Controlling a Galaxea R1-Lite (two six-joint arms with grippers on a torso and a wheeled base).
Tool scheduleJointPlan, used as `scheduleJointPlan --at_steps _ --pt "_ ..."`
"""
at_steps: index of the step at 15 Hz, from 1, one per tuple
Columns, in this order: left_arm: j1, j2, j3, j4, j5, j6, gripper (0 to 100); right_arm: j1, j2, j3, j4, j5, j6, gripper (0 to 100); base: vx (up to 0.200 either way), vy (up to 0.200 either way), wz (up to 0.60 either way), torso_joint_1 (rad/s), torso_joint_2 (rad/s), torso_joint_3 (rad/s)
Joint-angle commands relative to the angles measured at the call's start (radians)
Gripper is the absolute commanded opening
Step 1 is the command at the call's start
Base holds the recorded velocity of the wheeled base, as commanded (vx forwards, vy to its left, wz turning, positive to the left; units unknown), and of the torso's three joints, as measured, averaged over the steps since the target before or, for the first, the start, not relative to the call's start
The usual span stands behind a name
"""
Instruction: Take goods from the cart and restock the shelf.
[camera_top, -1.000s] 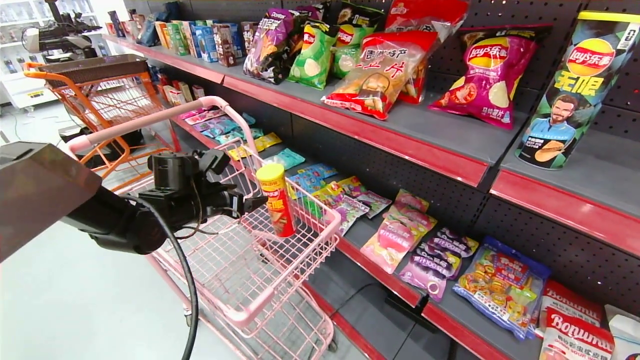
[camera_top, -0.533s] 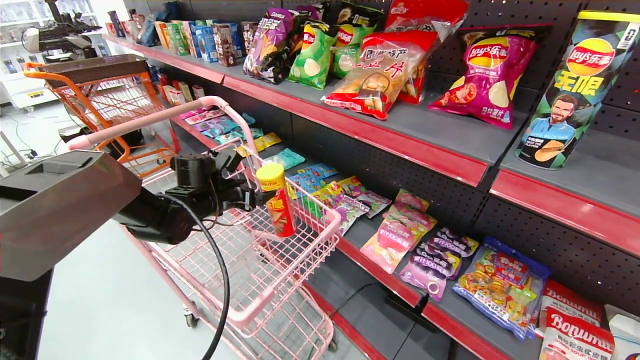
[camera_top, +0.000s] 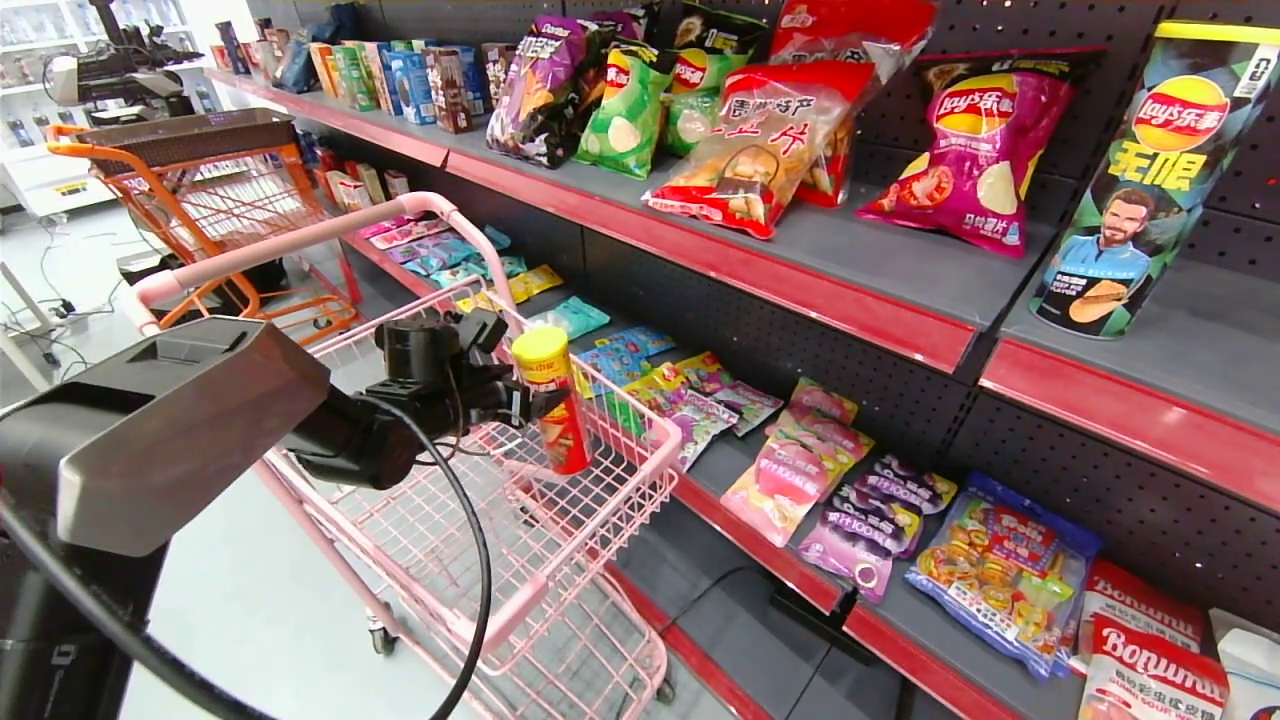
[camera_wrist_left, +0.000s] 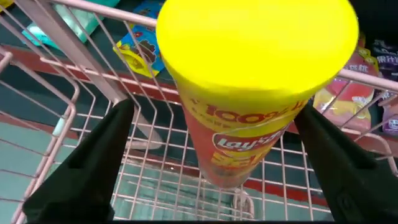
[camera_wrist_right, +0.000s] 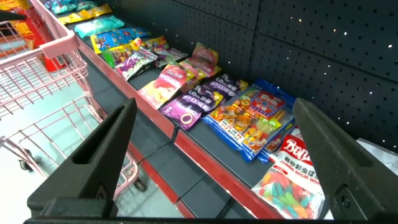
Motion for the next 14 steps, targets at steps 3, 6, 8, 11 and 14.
scheduleJointPlan --at_steps 3,6,8,11,14 --pt "-0.008 0.038 -0.057 0.004 0.001 -0.002 100 0.000 0.000 0.000 -0.001 0.000 -0.003 100 0.000 0.000 0.00 0.000 0.00 0.000" --pt "-0.025 0.054 -0.077 0.005 0.004 -0.002 0 0.000 0.000 0.000 -0.001 0.000 -0.003 100 0.000 0.000 0.00 0.000 0.00 0.000" --pt "-0.033 0.051 -0.073 0.025 0.010 -0.002 0 0.000 0.000 0.000 -0.001 0.000 -0.003 100 0.000 0.000 0.00 0.000 0.00 0.000" --pt "-0.027 -0.044 -0.031 0.111 0.024 -0.006 0 0.000 0.000 0.000 -0.001 0.000 -0.005 100 0.000 0.000 0.00 0.000 0.00 0.000" --pt "0.010 -0.257 0.012 0.300 0.024 -0.035 0 0.000 0.000 0.000 -0.001 0.000 -0.003 100 0.000 0.000 0.00 0.000 0.00 0.000"
